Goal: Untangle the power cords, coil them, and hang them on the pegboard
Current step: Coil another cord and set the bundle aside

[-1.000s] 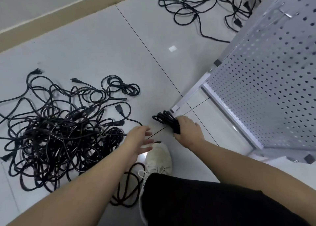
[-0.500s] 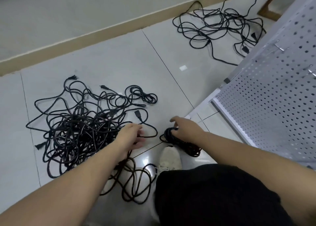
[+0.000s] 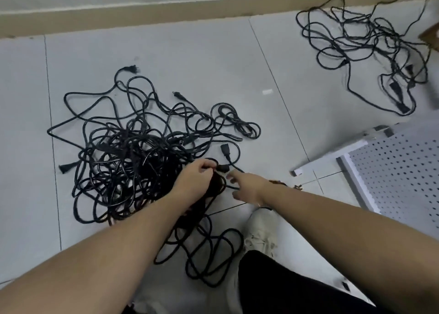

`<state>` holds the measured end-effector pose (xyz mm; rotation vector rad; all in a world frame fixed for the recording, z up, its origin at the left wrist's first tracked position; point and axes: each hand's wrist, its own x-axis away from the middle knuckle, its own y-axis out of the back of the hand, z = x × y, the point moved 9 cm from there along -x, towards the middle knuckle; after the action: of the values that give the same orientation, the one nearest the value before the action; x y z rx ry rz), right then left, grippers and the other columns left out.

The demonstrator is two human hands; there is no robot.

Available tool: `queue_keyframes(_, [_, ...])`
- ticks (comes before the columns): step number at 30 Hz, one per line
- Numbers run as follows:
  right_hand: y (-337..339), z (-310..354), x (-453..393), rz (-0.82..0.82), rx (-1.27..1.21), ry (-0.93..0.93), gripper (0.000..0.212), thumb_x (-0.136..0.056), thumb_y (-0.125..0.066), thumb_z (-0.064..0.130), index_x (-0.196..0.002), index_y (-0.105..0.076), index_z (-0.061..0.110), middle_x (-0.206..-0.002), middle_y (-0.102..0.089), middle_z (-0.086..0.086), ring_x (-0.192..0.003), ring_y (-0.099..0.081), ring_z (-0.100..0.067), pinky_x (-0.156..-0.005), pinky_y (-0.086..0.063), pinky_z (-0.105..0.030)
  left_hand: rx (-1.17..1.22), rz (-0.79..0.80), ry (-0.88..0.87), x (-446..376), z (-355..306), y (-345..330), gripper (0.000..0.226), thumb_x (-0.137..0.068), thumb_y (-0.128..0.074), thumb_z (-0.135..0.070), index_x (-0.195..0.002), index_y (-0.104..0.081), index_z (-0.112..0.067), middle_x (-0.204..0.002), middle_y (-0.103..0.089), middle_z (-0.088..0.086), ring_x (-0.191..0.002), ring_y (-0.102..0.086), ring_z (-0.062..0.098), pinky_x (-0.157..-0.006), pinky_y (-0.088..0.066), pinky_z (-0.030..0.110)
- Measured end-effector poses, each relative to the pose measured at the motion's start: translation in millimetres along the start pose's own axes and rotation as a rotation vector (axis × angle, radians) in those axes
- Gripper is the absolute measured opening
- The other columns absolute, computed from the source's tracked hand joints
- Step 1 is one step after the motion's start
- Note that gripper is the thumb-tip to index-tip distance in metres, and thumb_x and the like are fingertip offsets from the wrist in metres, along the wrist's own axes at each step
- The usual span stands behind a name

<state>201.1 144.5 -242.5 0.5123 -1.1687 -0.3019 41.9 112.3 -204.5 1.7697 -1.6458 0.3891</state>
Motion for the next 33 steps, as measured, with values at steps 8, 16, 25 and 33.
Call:
queue_keyframes(8, [-19.5, 14.3, -17.3, -0.084, -0.023, 0.033, 0.043, -0.101, -0.056, 0.033, -0.142, -0.051, 0.02, -0.137, -0.061, -0.009, -0.125, -0.056, -0.03, -0.095, -0.045, -0.034, -0.196, 0.022, -0.106, -1.1, 2.5, 14.6, 0.021, -0.099, -0.056, -0.018, -0.095, -0.069, -0.034, -0.1, -0.065, -0.015, -0.083, -0.062, 0.007, -0.063, -0.042, 0.011])
queue_keyframes(16, [61.3, 58.3, 106.1, -0.52, -0.086, 0.272, 0.028, -0.102, -0.053, 0.049, -0.087, -0.058, 0.026, -0.066, -0.056, 0.012, -0.073, -0.057, -0.018, -0.069, -0.046, -0.034, -0.216, 0.136, -0.132, 64.2, -8.9, 39.2, 0.055, -0.095, -0.059, -0.008, -0.139, -0.05, -0.039, -0.112, -0.062, -0.002, -0.08, -0.059, 0.007, -0.07, -0.048, 0.019])
queue_keyframes(25, [124.4, 178.2, 308.3, -0.596, -0.377, 0.666, 0.031, -0.1, -0.063, 0.028, -0.07, -0.055, 0.023, -0.055, -0.048, 0.017, -0.054, -0.043, -0.001, -0.057, -0.034, -0.015, -0.156, -0.199, -0.347, 230.2, -105.2, 117.4, 0.015, -0.105, -0.046, -0.039, -0.1, -0.06, -0.035, -0.097, -0.072, 0.006, -0.087, -0.064, 0.022, -0.08, -0.05, 0.033])
queue_keyframes(33, [130.0, 252.9, 378.1, -0.54, -0.64, 0.87, 0.029, -0.1, -0.063, 0.028, -0.073, -0.064, 0.016, -0.048, -0.04, 0.014, -0.044, -0.032, -0.004, -0.045, -0.025, -0.017, 0.009, -0.367, -0.499, 335.6, -120.4, 168.9, 0.027, -0.111, -0.04, -0.033, -0.104, -0.063, -0.022, -0.097, -0.078, -0.013, -0.105, -0.069, 0.008, -0.103, -0.047, 0.031])
